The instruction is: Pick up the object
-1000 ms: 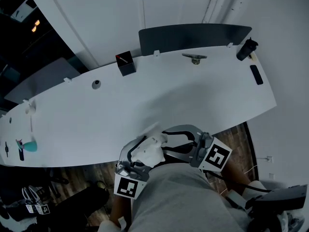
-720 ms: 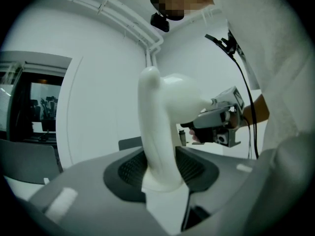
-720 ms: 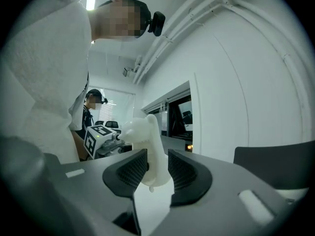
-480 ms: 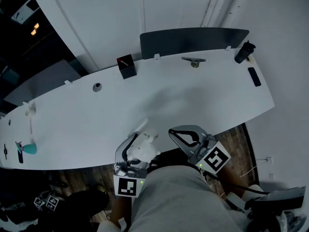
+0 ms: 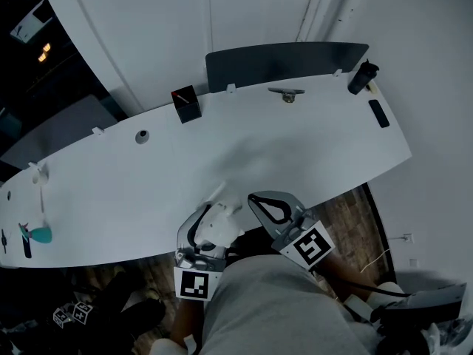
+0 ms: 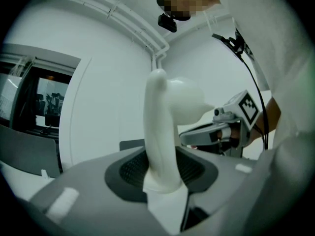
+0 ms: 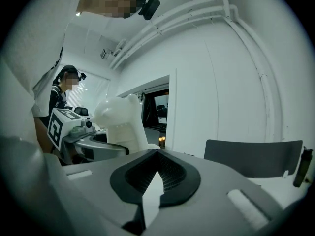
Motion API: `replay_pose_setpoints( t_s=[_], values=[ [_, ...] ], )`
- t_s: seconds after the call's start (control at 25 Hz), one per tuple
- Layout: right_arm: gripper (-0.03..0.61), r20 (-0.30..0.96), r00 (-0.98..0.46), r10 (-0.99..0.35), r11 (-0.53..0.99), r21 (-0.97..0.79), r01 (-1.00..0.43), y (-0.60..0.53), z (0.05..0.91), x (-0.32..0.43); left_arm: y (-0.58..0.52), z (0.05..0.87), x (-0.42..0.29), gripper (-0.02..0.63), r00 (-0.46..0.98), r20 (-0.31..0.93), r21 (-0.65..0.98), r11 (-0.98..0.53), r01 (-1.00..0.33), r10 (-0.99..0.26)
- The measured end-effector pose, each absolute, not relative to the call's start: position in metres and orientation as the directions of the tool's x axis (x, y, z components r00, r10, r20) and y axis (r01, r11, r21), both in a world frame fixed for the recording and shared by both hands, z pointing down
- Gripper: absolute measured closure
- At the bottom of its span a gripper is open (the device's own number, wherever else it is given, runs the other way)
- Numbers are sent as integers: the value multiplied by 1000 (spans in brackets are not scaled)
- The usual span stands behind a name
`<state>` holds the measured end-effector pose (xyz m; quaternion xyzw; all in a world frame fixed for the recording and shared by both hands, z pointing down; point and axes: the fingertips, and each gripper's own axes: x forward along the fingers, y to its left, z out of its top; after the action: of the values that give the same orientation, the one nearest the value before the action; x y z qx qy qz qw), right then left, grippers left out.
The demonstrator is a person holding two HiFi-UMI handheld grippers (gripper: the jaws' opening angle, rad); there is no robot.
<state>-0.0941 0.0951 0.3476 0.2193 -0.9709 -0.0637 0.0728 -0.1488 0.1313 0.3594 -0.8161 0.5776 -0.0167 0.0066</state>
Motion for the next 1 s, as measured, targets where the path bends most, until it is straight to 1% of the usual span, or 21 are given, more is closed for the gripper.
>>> replay_pose_setpoints(
  t_s=[0.12, 0.32, 0.48, 0.68, 1.0],
  values=[
    [577, 162, -867, -471, 879, 165, -447, 97, 357, -91, 138, 365, -145, 449, 338, 30, -11, -338, -941, -941],
    [577, 193, -841, -505, 862, 160, -481, 108, 367, -85, 154, 380, -143, 449, 351, 62, 27, -350, -936, -934],
    [577, 218, -826, -519, 854, 171, -492, 117, 373, -81, 163, 387, -141, 449, 363, 63, 51, -360, -931, -930],
    [577, 230, -809, -541, 840, 179, -512, 120, 373, -77, 171, 386, -138, 449, 378, 52, 79, -374, -924, -924],
    [577, 219, -790, -573, 819, 198, -539, 114, 368, -66, 169, 378, -129, 449, 397, 40, 67, -394, -917, -917]
  ],
)
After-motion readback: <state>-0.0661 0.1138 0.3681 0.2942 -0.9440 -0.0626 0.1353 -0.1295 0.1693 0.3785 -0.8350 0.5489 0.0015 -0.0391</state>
